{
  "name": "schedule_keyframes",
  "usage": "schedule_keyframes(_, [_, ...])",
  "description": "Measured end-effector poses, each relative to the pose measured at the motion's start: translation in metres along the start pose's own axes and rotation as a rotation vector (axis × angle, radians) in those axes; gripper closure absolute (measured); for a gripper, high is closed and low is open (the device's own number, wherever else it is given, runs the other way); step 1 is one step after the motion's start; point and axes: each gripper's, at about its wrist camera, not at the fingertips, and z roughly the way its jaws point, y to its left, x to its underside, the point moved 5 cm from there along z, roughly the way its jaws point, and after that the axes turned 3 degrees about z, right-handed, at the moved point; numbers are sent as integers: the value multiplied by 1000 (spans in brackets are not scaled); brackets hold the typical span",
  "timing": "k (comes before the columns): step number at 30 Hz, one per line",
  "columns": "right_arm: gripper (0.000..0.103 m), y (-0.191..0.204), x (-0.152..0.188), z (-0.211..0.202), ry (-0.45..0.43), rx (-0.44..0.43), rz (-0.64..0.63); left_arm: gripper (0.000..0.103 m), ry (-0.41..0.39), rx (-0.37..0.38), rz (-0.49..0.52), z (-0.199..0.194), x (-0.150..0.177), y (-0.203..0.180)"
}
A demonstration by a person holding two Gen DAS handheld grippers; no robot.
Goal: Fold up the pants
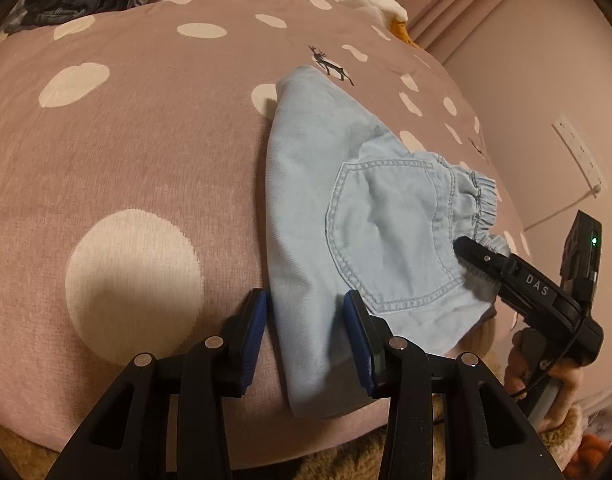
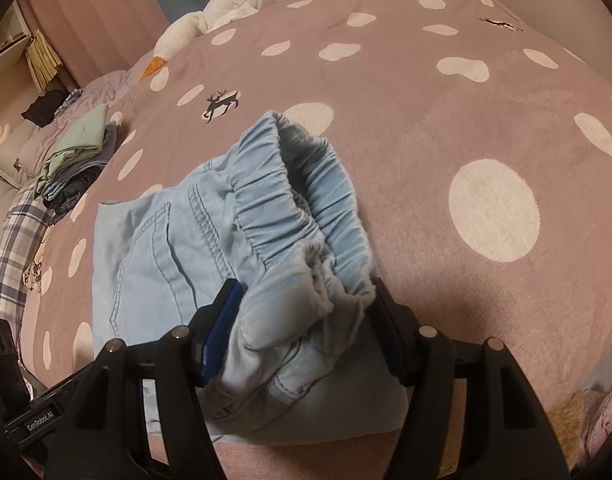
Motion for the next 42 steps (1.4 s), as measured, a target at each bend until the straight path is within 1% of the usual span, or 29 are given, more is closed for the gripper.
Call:
schedule_keyframes(7, [38, -1, 1, 1, 13, -21, 3, 61, -8, -12, 3, 1, -1, -3])
schedule_keyframes(17, [38, -1, 5, 1, 32, -22, 12, 61, -1, -3, 14, 4, -4, -3])
schedule_keyframes(23, [37, 1, 5, 3, 40, 6, 6, 61, 5, 14, 18, 5, -6, -1])
schedule_keyframes(32, [31, 8, 9, 5, 42, 39, -44, 61, -4, 9, 26, 5, -6, -2])
schedule_keyframes(42, [30, 7, 9, 5, 26, 38, -39, 61, -3, 11, 24, 4, -4, -2])
